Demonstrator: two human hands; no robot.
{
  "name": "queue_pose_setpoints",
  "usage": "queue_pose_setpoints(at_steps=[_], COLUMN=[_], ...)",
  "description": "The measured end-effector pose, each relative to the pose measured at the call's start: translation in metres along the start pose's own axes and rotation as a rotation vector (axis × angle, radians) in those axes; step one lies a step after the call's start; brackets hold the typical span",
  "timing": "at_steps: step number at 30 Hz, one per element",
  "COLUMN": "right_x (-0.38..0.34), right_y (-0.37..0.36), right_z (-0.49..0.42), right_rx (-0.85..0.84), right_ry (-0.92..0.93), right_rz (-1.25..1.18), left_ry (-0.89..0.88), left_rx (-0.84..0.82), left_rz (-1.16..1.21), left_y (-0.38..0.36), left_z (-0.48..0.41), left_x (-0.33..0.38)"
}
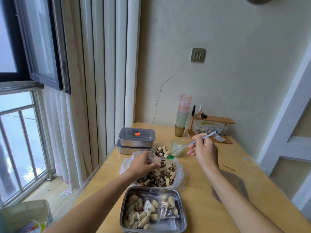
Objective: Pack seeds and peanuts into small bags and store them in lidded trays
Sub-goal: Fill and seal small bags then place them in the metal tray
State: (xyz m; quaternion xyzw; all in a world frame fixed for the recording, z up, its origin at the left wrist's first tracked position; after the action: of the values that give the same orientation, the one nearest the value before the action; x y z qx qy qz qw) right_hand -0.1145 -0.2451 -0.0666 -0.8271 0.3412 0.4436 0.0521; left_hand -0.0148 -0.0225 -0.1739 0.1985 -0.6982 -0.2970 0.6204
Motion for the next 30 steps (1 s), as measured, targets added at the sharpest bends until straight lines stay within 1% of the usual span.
queue_pose_setpoints(at_steps=[5, 10, 13, 19, 22, 26, 30], right_x=[-0.019, -0.031, -0.03, -0.032, -0.033, -0.034, -0.036], right_y=[-0.009, -0.019, -0.022, -0.028, -0.029, -0.027, -0.025], right_z=[0.004, 0.012, 0.014, 0.021, 0.023, 0.024, 0.024], right_rx=[-0.116, -0.306, -0.374, -0.344, -0.355, -0.322, -0.364], right_ry=[0.201, 0.503, 0.593, 0.758, 0.82, 0.863, 0.898], right_rz=[0.07, 0.172, 0.204, 0.218, 0.251, 0.239, 0.239], left_ry=[0.009, 0.035, 0.054, 0.047, 0.047, 0.044, 0.03], left_rx=[0.01, 0.025, 0.05, 0.067, 0.082, 0.093, 0.108], left_rz=[-0.013, -0.012, -0.005, 0.014, 0.05, 0.084, 0.092], left_y=[-0.003, -0.006, -0.008, -0.01, -0.011, -0.011, -0.007], left_z=[0.0, -0.002, -0.003, -0.004, -0.004, -0.004, 0.0], left_x=[0.006, 0.007, 0.006, 0.005, 0.004, 0.002, 0.006])
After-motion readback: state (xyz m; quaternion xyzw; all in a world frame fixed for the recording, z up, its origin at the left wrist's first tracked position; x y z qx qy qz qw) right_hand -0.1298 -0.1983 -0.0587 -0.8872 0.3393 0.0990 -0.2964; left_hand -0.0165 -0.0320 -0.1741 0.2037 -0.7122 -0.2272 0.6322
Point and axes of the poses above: each hand's wrist, its own z-axis away from the middle knuckle, its own y-axis out of the back of the hand, x = y × z, the point moved 1 cm from there along -z, towards the middle knuckle, and after that the axes turned 12 degrees about y, right-handed, at the moved point
